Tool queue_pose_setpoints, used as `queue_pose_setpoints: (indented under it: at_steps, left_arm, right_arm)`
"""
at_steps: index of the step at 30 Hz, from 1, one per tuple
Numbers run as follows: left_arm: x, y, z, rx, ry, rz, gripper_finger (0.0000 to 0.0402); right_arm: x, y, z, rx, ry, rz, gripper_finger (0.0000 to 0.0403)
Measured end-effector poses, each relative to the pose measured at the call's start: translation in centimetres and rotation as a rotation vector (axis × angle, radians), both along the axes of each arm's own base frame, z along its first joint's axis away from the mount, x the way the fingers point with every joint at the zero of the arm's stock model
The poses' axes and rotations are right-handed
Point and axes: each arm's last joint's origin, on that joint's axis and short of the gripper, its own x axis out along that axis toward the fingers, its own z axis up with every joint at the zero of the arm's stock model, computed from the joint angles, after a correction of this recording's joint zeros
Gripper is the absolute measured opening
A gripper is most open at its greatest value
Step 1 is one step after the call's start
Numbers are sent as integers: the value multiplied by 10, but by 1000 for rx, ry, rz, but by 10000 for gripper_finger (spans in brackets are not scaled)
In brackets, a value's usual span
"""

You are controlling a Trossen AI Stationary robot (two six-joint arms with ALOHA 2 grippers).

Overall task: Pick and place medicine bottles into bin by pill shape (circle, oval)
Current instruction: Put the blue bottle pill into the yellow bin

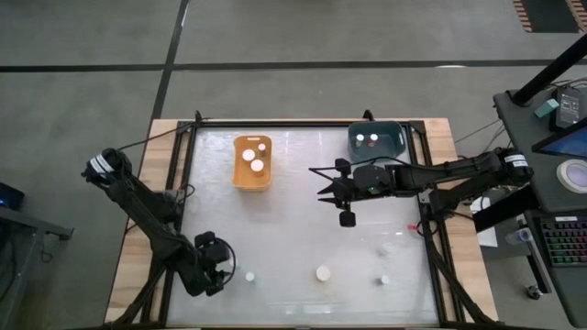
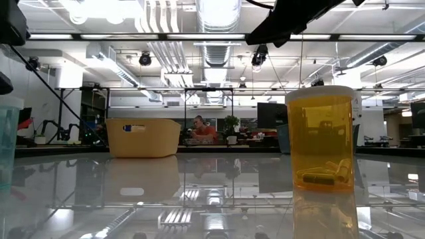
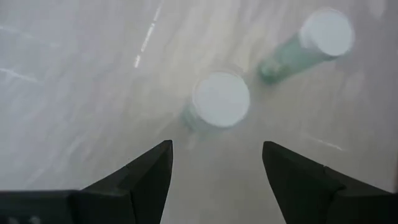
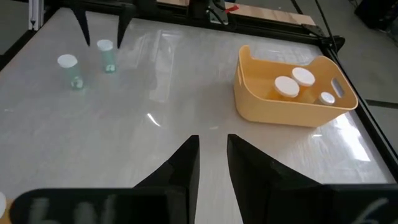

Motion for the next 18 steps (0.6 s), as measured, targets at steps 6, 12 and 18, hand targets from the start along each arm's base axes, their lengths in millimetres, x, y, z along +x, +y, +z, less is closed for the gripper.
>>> queue_pose_setpoints:
  at_steps: [6, 12, 18]
  left_arm:
    - [6, -5, -11, 49, -31, 15, 233]
    - [10, -8, -21, 100, -60, 34, 233]
    - [12, -11, -27, 112, -59, 21, 220]
  right_arm:
    - [0, 0, 0, 1, 1, 0, 68]
    - [0, 0, 0, 1, 0, 0, 74]
    - [0, 0, 0, 1, 0, 0, 71]
